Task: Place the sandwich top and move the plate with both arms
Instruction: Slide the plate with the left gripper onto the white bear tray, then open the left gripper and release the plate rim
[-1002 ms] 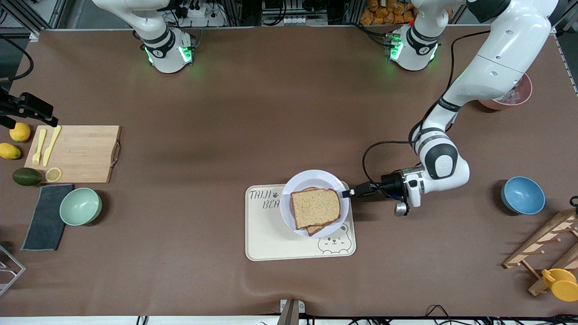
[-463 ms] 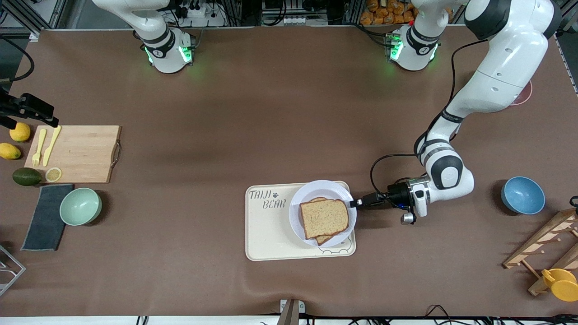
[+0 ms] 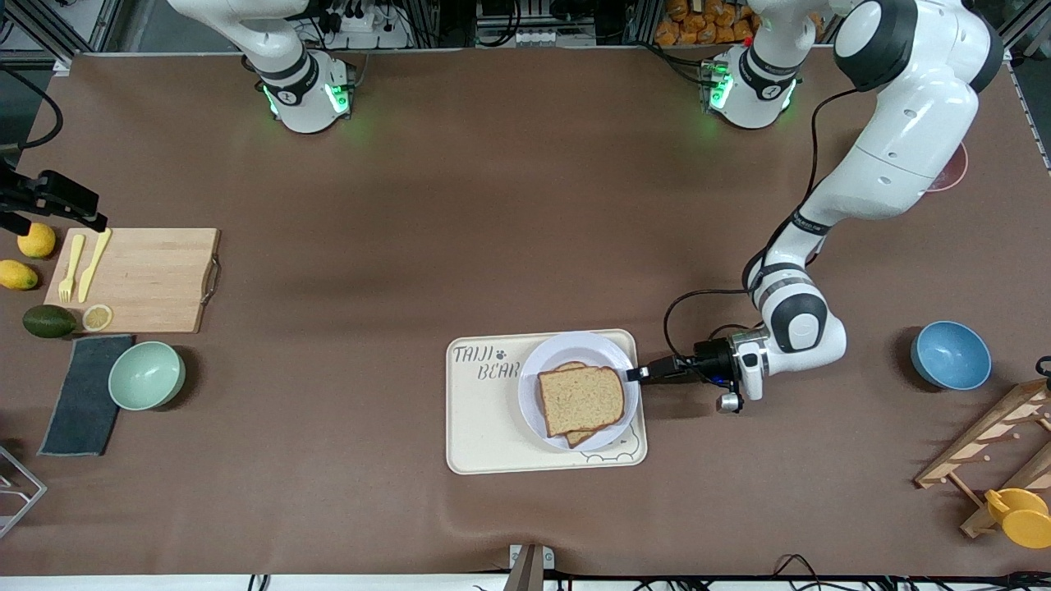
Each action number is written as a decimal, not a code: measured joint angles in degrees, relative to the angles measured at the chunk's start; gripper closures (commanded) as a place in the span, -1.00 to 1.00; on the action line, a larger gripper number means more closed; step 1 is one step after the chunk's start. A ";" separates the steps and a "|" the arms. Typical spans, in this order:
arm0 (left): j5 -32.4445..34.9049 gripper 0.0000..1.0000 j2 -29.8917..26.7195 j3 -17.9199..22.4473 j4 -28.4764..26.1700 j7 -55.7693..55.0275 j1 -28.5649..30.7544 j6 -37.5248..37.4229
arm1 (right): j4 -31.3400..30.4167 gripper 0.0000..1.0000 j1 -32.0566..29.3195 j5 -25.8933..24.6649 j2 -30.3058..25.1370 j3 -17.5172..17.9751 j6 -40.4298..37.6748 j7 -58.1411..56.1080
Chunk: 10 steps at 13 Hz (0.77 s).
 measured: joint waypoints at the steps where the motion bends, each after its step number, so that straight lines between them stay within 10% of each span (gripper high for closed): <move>1: 0.00 1.00 0.43 0.00 0.40 0.00 -0.37 0.00 | 0.00 -1.00 0.01 0.00 0.00 0.00 0.00 0.00; 7: 0.00 1.00 2.46 0.34 2.01 0.00 -1.82 0.11 | 0.00 -1.00 0.02 0.00 0.01 0.02 -0.04 0.00; 10: 0.00 0.47 2.68 1.09 2.10 0.00 -2.22 0.06 | 0.00 -1.00 0.02 0.00 0.01 0.02 -0.05 0.00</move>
